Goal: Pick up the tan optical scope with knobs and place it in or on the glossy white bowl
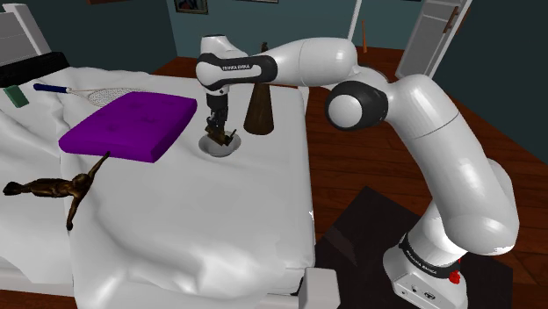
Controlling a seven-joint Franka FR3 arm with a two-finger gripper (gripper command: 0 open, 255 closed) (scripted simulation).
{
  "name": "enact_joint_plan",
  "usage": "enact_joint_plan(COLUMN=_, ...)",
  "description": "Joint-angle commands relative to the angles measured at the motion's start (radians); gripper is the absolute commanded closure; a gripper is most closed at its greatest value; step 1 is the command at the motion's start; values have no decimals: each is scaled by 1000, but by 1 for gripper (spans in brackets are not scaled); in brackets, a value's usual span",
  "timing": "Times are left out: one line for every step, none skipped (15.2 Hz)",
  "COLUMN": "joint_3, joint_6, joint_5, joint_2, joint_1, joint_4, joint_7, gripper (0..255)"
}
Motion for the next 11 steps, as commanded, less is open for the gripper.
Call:
enact_joint_plan(joint_3=0, joint_6=1, joint_5=0, joint_2=-1, joint_1=0, joint_4=-1, joint_7=0, gripper=255)
enact_joint_plan(joint_3=0, joint_6=1, joint_5=0, joint_2=-1, joint_1=0, joint_4=-1, joint_7=0, gripper=255)
enact_joint_plan(joint_3=0, joint_6=1, joint_5=0, joint_2=-1, joint_1=0, joint_4=-1, joint_7=0, gripper=0)
enact_joint_plan(joint_3=0, joint_6=1, joint_5=0, joint_2=0, joint_1=0, joint_4=-1, joint_7=0, gripper=0)
enact_joint_plan(joint_3=0, joint_6=1, joint_5=0, joint_2=0, joint_1=0, joint_4=-1, joint_7=0, gripper=0)
enact_joint_plan(joint_3=0, joint_6=1, joint_5=0, joint_2=0, joint_1=0, joint_4=-1, joint_7=0, gripper=0)
enact_joint_plan(joint_3=0, joint_6=1, joint_5=0, joint_2=0, joint_1=0, joint_4=-1, joint_7=0, gripper=0)
enact_joint_plan(joint_3=0, joint_6=1, joint_5=0, joint_2=0, joint_1=0, joint_4=-1, joint_7=0, gripper=0)
enact_joint_plan(joint_3=0, joint_6=-31, joint_5=0, joint_2=-2, joint_1=-1, joint_4=29, joint_7=0, gripper=0)
enact_joint_plan(joint_3=0, joint_6=-66, joint_5=0, joint_2=-1, joint_1=-1, joint_4=65, joint_7=1, gripper=0)
enact_joint_plan(joint_3=0, joint_6=-103, joint_5=-1, joint_2=4, joint_1=-1, joint_4=108, joint_7=1, gripper=0)
